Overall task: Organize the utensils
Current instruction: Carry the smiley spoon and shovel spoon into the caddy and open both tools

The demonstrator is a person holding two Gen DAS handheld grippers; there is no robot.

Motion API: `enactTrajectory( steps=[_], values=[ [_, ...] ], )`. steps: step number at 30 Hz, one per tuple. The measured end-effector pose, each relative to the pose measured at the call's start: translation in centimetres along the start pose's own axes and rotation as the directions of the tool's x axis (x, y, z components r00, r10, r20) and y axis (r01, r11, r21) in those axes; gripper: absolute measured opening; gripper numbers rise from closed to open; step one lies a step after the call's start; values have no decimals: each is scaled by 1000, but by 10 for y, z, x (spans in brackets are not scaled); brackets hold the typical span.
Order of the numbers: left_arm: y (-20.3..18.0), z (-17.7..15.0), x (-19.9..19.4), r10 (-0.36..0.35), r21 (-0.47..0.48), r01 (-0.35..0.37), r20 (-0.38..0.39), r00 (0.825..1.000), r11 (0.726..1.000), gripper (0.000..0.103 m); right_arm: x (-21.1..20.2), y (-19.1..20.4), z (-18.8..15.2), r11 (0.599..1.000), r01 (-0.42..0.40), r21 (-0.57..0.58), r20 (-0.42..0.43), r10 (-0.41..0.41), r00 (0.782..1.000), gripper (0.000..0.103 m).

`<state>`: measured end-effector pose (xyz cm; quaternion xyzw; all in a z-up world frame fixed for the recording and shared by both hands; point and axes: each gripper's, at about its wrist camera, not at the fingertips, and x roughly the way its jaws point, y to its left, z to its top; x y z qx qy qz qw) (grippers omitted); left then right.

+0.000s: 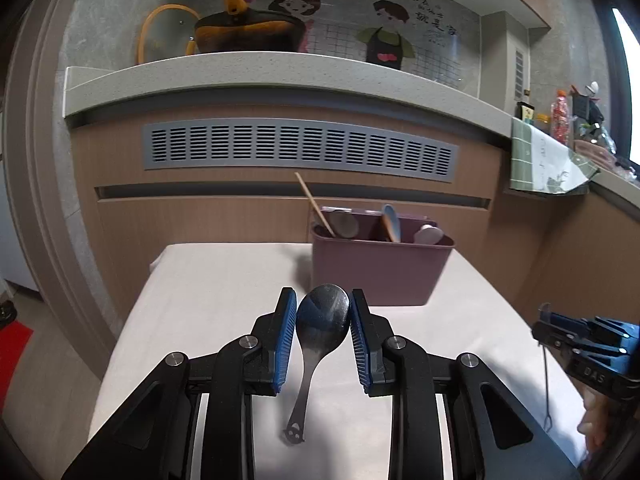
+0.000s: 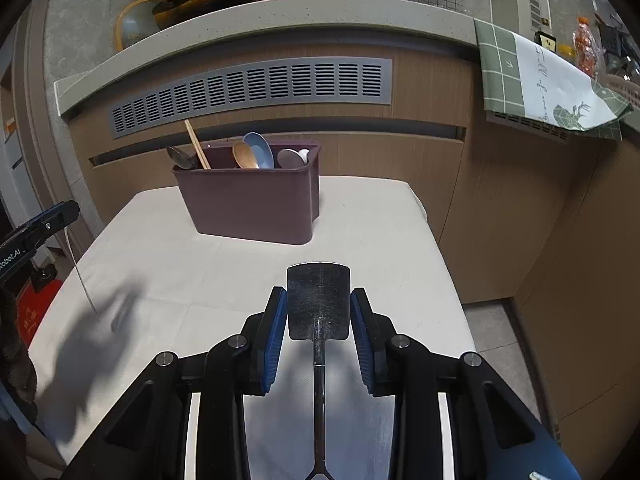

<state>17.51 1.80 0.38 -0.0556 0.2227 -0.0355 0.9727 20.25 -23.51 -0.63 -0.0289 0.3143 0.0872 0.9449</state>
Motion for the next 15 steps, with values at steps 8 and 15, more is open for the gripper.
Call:
enactTrajectory(
  steps=[8,15],
  values=[
    [-10,3,-9,-58,2,58,-5,998,998,27,-6,3,6,1000,-4,-7,6,5,1000,29],
    [-15,24,-8,-121,17,121,12,993,993,27,-6,6,26,1000,-5,-17,41,6,999,29]
  ],
)
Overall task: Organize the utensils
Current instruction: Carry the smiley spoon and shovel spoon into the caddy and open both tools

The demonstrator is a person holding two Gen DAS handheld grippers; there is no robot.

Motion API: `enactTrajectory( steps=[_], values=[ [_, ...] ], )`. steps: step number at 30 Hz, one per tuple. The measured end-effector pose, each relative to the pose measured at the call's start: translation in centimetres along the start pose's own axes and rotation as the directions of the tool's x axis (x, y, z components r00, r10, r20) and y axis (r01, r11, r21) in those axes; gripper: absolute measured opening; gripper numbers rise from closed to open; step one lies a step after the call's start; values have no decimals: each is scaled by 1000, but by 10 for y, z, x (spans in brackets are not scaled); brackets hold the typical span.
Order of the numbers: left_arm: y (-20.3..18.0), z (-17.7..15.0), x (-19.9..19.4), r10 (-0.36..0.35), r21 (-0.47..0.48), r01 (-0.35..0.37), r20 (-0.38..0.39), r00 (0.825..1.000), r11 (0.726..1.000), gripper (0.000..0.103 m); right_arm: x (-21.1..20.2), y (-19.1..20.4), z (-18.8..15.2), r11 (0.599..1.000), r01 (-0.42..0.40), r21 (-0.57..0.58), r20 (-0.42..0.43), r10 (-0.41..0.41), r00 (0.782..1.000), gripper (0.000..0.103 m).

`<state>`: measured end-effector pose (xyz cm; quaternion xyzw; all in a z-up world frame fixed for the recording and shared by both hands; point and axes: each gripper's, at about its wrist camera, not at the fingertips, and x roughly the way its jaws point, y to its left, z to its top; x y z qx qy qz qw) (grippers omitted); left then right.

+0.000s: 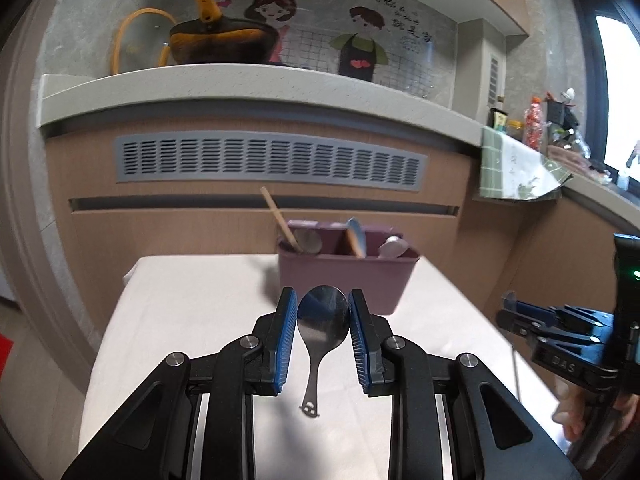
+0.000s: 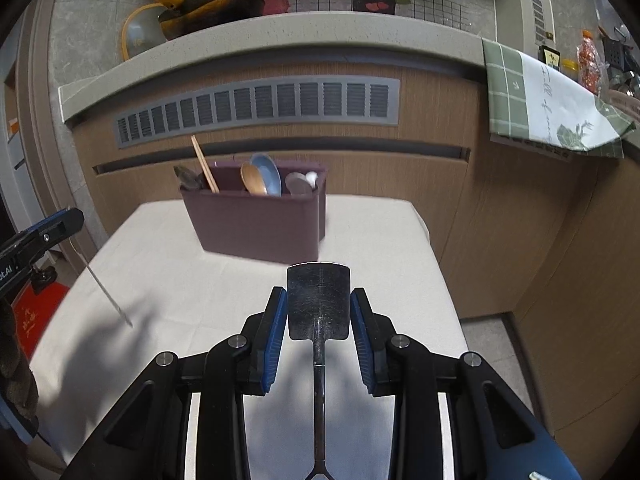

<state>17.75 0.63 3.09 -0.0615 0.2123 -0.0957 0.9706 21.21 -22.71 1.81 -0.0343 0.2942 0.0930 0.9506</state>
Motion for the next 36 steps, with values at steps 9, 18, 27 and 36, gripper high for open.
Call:
enactTrajectory(
  steps=[9,18,27,36],
  values=[
    [10,124,4,-213,-6,216,153,965,976,27,-37,-4,128,998,-56,16,324,48,945,29],
    [29,177,54,-248,-37,258,182,952,965,27,-12,10,186,994,-110,-4,402,102,910,29],
    [48,167,107,-249,-105,261,115,962,960,27,38,11,187,985,-169,-16,393,162,905,29],
    [56,154,160,-274,-157,277,39,961,948,27,102,1,181,980,-194,49,371,163,914,29]
  ],
)
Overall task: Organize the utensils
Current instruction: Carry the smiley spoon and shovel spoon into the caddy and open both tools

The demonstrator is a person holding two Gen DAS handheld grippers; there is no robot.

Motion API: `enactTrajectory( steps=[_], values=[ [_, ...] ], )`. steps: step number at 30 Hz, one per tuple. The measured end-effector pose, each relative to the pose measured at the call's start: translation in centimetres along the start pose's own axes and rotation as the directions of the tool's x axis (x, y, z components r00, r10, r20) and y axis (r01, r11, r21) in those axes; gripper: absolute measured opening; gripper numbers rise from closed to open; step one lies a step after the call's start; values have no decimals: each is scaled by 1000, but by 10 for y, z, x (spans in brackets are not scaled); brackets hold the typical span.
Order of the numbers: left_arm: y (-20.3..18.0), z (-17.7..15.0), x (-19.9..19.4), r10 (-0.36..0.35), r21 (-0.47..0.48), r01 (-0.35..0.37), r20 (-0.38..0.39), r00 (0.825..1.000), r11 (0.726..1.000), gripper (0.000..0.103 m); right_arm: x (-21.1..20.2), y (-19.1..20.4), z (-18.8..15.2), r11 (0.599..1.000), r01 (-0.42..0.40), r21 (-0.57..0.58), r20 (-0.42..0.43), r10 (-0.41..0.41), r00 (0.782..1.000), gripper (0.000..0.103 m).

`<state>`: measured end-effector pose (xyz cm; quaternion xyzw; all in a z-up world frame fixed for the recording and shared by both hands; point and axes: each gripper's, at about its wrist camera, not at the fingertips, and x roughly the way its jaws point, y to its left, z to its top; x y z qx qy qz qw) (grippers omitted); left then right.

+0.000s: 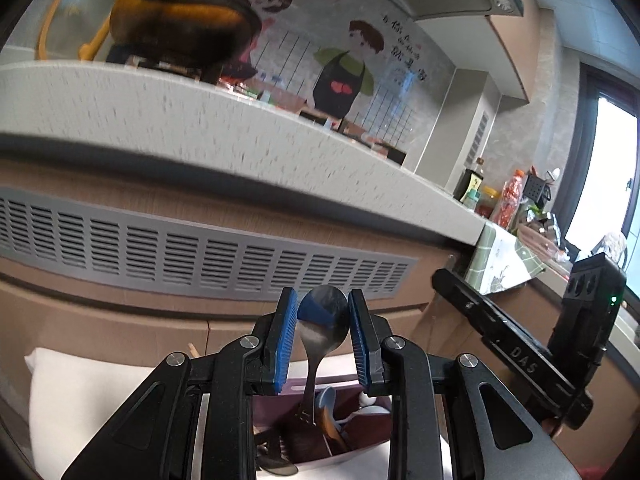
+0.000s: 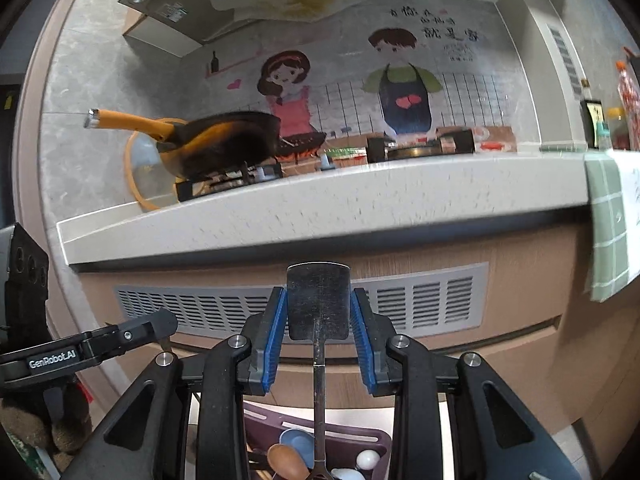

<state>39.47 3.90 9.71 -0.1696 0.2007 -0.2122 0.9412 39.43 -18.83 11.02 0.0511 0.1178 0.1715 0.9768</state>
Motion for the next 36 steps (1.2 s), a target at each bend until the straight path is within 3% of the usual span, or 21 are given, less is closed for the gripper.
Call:
enactTrajectory(
  steps=[8,12,15,20,25,29,32,36],
  values=[
    [17,-18,34,-24,-45,20,-89,996,999,28,37,-1,-38,999,0,-50,-76,-4,997,29],
    [18,-33,48,-22,-41,16,-152,988,999,56,50,-6,-63,997,13,-76,-257,-32,966,30],
    [8,-45,38,50,28,-47,-120,991,998,57,41,-17,-78,999,15,-40,-334,-28,942,30],
    [-10,-80,-12,229,98,-224,-39,973,970,59,-2,-26,-94,997,76,-19,-345,-78,935,32],
    [-21,-118,-75,327,96,-326,-3,945,941,59,-61,-15,-99,996,81,-39,-328,-90,940,32],
    [-47,-151,-125,436,127,-433,6,900,892,59,-117,8,-102,996,70,-50,-281,-81,956,32],
    [-62,-170,-151,475,125,-472,6,880,873,59,-151,29,-111,993,69,-100,-270,-94,958,32],
    [-76,-193,-179,487,124,-483,-5,873,867,59,-191,53,-134,990,43,-136,-302,-82,950,32]
  ],
)
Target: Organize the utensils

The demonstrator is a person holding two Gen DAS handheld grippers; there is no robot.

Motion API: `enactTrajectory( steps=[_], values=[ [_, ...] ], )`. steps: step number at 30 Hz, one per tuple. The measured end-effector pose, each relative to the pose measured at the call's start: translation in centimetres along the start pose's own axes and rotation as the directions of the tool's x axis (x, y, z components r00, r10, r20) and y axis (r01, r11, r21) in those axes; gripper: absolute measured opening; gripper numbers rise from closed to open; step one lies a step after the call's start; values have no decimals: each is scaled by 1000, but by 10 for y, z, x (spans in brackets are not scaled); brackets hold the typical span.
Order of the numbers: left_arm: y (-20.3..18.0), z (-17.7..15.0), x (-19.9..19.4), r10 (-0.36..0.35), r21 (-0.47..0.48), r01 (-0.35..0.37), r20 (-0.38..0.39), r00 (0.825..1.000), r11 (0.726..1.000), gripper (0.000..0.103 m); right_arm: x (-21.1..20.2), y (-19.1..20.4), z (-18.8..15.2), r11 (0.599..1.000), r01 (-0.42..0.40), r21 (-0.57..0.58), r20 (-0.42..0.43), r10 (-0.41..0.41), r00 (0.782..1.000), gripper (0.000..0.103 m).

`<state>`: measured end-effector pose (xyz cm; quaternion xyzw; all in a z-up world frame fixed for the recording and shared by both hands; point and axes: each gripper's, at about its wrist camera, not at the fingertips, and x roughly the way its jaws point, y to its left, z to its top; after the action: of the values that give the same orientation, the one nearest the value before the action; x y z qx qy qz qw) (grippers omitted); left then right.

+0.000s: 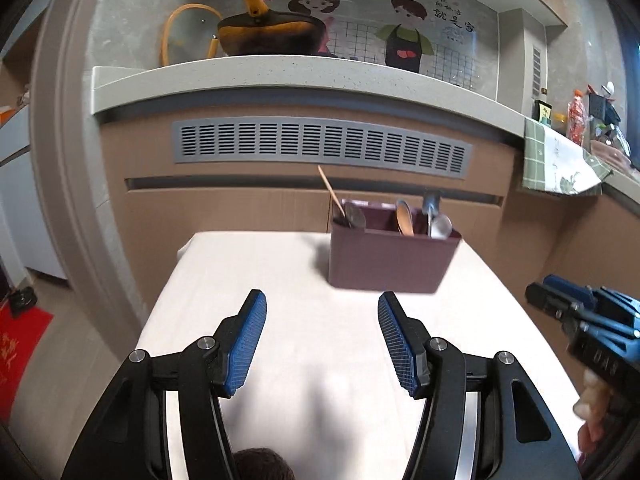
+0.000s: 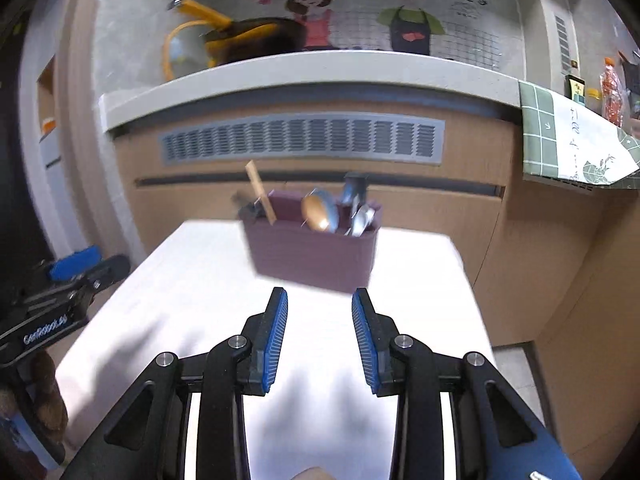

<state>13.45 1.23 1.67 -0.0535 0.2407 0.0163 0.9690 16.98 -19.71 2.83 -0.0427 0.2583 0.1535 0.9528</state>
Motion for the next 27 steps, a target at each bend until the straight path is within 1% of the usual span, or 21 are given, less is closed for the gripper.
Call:
enactTrajectory(
  steps=[3,5,7,10,16,27],
  values=[
    [-2,-11,-20,16,7,-16,-4,1000,1000,59,-11,10,-14,1000,-25,-6,-17,25,1000,32],
    [-3,-13,-29,21,16,-21,3,1000,1000,59,-20,17,-19,1000,-13,-26,-9,13,1000,32],
    [-4,-12,-35,15,20,-15,11,1000,1000,59,-24,19,-20,1000,-2,-27,5,2,1000,32],
    [-6,-10,-42,6,22,-7,24,1000,1000,59,-27,18,-17,1000,-6,-15,9,6,1000,32],
    [-10,-8,-41,-12,26,12,13,1000,1000,59,-29,20,-17,1000,11,-29,17,-10,1000,32],
    [-9,-10,-35,-29,23,29,-10,1000,999,59,-28,19,-17,1000,2,-26,4,-2,1000,32]
  ],
)
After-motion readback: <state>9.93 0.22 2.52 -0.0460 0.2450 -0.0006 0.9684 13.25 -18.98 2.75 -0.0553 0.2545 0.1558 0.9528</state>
